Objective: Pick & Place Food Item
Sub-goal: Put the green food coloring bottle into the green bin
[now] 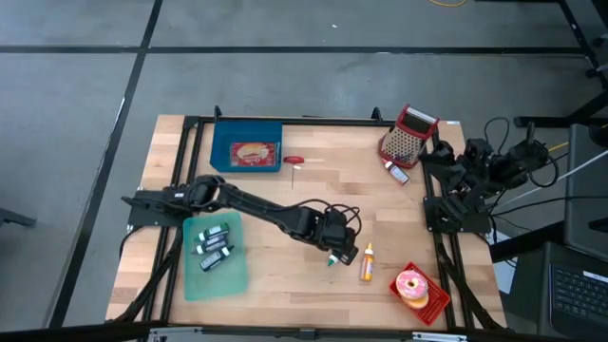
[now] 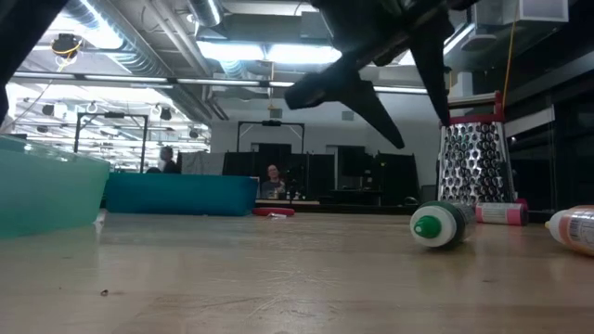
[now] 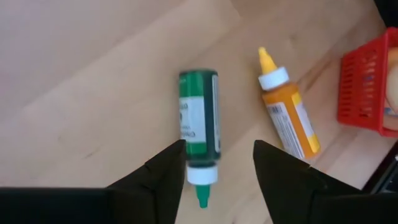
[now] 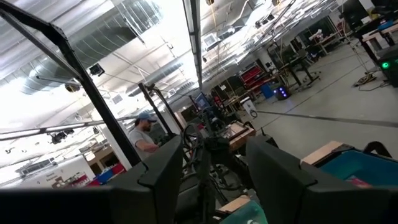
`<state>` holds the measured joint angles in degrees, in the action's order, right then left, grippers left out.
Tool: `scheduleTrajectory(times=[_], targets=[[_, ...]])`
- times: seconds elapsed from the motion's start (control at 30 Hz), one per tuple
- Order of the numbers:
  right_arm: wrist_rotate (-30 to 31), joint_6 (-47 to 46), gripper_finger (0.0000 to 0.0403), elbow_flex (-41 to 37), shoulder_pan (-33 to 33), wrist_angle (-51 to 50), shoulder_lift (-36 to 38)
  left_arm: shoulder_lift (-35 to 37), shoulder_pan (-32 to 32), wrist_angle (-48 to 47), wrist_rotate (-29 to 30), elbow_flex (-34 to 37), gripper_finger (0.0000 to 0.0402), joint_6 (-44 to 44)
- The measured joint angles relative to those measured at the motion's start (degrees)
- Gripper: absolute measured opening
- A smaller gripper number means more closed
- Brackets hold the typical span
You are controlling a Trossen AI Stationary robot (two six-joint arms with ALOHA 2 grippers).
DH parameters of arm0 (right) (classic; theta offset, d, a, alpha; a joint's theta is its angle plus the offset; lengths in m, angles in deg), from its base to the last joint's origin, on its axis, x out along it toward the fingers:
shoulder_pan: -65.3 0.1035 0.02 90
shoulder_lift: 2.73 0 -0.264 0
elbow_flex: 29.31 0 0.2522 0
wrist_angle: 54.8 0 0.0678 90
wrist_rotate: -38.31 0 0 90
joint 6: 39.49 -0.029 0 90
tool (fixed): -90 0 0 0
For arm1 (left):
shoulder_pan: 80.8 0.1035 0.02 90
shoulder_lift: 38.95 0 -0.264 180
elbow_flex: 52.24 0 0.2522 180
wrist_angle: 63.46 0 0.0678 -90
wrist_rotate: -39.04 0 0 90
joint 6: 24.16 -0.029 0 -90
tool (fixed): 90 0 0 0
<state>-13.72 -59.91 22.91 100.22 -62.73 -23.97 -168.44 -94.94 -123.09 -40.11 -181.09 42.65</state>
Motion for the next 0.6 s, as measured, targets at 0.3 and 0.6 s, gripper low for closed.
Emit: scheduleTrajectory(times=[0.3,0.6], targets=[[-0.03,-0.13,0.0181,-0.01,0.02,-1.98,0.0,-2.43,-1.63,0.72,-1.43,0.11,0.0214,3.12],[-0.47,-0.13,0.0181,0.0,0.02,-2.19,0.0,-4.17,-1.55,1.12,-4.76,0.07,0.0215,4.55]])
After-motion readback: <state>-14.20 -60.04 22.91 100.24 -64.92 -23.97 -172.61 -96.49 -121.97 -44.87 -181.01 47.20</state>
